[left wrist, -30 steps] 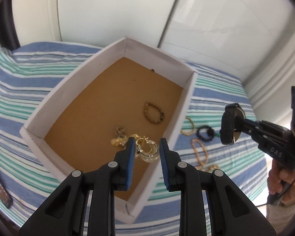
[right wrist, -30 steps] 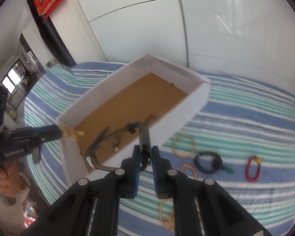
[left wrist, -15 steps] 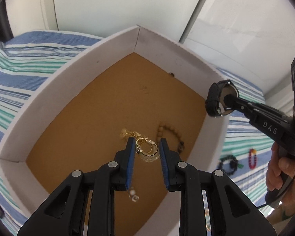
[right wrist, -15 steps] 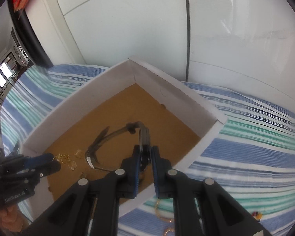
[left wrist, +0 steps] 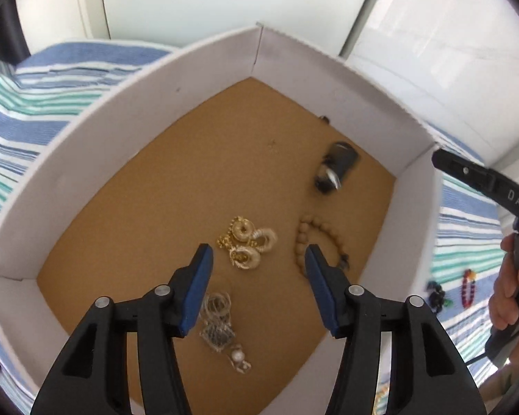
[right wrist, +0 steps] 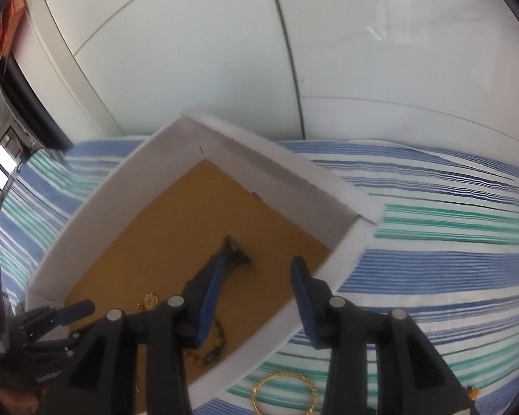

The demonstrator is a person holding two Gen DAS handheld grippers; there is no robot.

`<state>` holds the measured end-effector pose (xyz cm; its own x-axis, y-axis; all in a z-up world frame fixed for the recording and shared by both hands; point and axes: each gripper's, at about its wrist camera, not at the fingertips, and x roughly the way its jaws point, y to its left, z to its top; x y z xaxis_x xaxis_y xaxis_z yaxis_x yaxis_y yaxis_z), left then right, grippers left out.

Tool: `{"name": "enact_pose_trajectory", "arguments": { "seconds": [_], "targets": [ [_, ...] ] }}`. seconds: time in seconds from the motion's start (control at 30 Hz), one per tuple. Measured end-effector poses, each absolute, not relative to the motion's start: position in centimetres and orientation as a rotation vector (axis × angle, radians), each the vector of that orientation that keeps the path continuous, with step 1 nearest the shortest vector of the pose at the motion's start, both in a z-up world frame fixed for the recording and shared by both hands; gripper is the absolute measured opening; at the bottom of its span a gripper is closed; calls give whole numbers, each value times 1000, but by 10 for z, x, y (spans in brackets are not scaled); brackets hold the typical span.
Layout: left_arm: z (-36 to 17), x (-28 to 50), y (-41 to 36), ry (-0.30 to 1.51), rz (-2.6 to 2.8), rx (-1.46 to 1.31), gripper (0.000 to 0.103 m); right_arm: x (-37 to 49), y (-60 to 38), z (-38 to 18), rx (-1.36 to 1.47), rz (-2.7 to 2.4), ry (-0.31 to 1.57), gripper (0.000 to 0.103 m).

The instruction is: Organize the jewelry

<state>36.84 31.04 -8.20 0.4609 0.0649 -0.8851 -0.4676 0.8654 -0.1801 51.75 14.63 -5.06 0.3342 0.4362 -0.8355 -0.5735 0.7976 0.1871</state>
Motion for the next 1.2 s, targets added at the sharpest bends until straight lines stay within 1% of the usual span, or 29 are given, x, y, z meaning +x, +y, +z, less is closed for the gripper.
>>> {"name": "enact_pose_trajectory", "arguments": {
  "seconds": [0.03, 0.13, 0.37, 0.47, 0.53, 0.73, 0.97, 1.2],
  "targets": [
    [-75, 362, 305, 1036, 332, -425, 64, 510, 138, -45, -147, 659, 1027, 41],
    [-59, 342, 285, 1010, 301, -391, 69, 483, 113, -32, -151, 654, 997, 42],
    [-40, 287, 219, 1015, 159, -331, 74, 394, 47, -8, -181, 624, 978, 46],
    [-37, 261, 184, 1013, 102, -269, 77, 356, 17, -1, -203, 594, 986, 51],
    [-35, 242, 160, 1011, 59, -238, 80, 334, -2, 1, -213, 563, 1004, 57],
    [-39, 196, 112, 994, -14, -200, 85, 260, -44, 0, -248, 488, 1010, 58],
    [-58, 157, 76, 1012, -23, -175, 85, 195, -87, -13, -259, 396, 979, 59],
    [-67, 134, 54, 1012, -19, -167, 85, 161, -118, -11, -185, 330, 957, 59]
  ]
}}
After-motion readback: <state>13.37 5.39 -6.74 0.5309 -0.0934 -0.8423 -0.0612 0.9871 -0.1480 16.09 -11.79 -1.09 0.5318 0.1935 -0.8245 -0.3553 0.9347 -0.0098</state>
